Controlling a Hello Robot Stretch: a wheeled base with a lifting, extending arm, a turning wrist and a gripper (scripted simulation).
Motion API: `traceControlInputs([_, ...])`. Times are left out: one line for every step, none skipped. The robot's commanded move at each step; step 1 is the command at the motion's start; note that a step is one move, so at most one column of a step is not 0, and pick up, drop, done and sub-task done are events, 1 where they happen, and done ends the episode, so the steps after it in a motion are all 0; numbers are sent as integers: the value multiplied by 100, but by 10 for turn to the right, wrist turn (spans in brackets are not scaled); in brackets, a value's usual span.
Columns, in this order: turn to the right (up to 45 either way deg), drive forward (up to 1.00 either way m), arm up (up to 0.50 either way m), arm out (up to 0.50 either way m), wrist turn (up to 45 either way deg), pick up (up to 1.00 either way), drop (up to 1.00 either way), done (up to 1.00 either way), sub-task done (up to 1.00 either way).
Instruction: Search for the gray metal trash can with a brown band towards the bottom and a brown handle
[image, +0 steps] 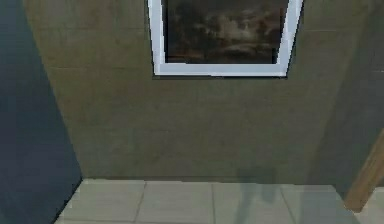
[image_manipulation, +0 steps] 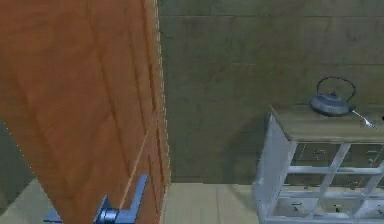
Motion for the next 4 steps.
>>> traceControlInputs([0,50,0,0,0,0,0,0,0])
traceControlInputs([450,0,0,0,0,0,0,0,0])
traceControlInputs([0,25,0,0,0,0,0,0,0])
traceControlInputs([390,0,0,0,0,0,0,0,0])
